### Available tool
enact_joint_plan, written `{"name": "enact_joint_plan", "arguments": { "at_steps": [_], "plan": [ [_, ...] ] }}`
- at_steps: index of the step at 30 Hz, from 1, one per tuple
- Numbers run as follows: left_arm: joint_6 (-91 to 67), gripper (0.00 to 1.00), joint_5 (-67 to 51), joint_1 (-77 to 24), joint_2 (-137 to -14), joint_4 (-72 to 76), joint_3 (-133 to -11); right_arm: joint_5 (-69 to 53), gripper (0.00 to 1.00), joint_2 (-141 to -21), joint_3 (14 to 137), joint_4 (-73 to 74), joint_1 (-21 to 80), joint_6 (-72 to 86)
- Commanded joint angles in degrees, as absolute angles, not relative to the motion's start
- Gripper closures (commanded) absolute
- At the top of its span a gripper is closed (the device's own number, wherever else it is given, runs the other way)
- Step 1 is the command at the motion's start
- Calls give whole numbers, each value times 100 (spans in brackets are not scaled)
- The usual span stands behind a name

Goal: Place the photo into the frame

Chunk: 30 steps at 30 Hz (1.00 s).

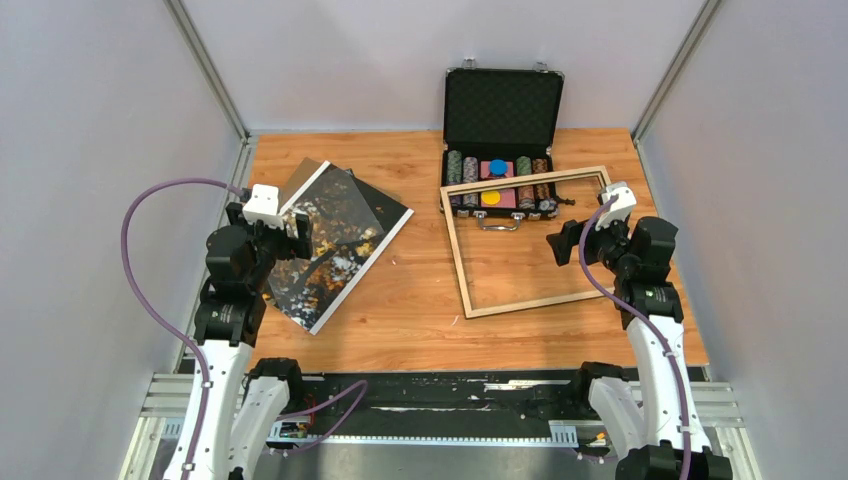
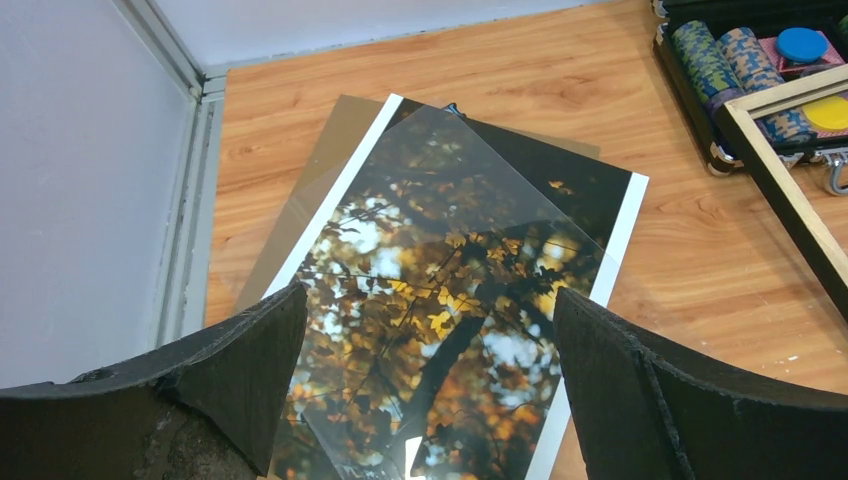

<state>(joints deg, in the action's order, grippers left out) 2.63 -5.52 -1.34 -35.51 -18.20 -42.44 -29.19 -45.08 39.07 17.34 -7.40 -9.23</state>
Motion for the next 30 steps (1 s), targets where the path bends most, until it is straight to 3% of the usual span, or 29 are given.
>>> {"name": "enact_joint_plan", "arguments": {
  "at_steps": [1, 14, 20, 26, 30],
  "plan": [
    [336, 0, -579, -88, -3492, -1699, -4243, -2944, 0, -4471, 4149, 1714, -705, -906],
    [337, 0, -374, -88, -3496, -2001, -4553, -2855, 0, -4479, 4446, 1893, -706, -659],
    [408, 0, -565, -88, -3471, -2340, -4894, -1906, 0, -4680, 4602, 1934, -712, -640],
    [489, 0, -1355, -88, -3560, -2531, -5021, -427, 0, -5676, 4792, 1803, -731, -862],
    [437, 0, -1398, -88, -3542, -2492, -4932, -412, 2, -6618, 5003, 1661, -1069, -839]
  ]
}}
